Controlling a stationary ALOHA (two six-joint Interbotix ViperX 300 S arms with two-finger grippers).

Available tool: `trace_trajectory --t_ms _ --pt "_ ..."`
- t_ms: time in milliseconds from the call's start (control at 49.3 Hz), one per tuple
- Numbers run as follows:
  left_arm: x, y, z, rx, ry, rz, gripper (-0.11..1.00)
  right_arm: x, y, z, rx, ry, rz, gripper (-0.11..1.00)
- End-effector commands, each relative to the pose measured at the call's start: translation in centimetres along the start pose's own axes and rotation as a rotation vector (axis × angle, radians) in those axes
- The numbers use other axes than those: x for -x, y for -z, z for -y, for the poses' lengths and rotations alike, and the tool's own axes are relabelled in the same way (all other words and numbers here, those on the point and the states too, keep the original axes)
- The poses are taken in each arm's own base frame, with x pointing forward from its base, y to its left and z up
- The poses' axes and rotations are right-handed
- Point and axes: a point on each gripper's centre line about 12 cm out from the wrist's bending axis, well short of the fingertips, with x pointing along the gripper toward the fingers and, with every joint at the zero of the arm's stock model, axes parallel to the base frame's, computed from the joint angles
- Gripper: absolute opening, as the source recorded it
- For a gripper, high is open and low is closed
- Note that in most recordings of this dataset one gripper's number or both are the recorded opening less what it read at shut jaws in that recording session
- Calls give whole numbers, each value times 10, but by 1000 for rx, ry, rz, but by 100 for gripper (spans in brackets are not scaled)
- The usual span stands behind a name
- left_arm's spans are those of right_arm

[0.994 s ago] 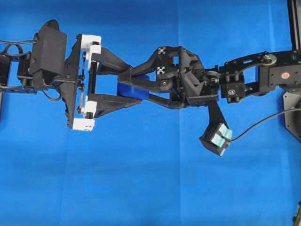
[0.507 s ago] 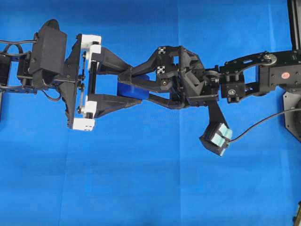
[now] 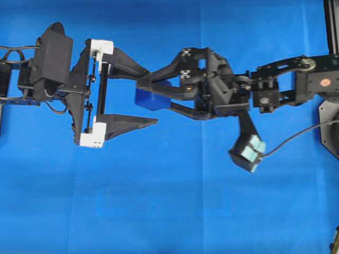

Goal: Handover the blue block to the right arm after grasping it with the left arm, then place it in the designated position.
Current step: 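Open the left gripper and pull the cube away with the right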

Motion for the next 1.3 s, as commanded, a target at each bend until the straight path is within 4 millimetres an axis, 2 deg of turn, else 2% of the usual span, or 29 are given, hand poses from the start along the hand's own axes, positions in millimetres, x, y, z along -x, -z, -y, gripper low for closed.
trace_trajectory --t_ms 0,426,568,710,973,1277 --pt "7 -12 -2 -3 -4 45 93 17 -5 11 -5 40 17 52" --pt "21 -10 -3 -2 -9 49 93 88 -3 7 -37 89 1 52" --pt "30 -10 -3 -4 -8 57 93 103 -3 5 -37 93 -15 52" --pt "37 -10 -3 -3 -8 62 93 108 -4 3 -39 87 -27 52" --pt "37 -10 -3 -3 -8 63 93 105 -4 1 -57 76 -29 52" --pt "37 -11 -3 -6 -8 65 93 108 -5 1 -406 72 -9 52"
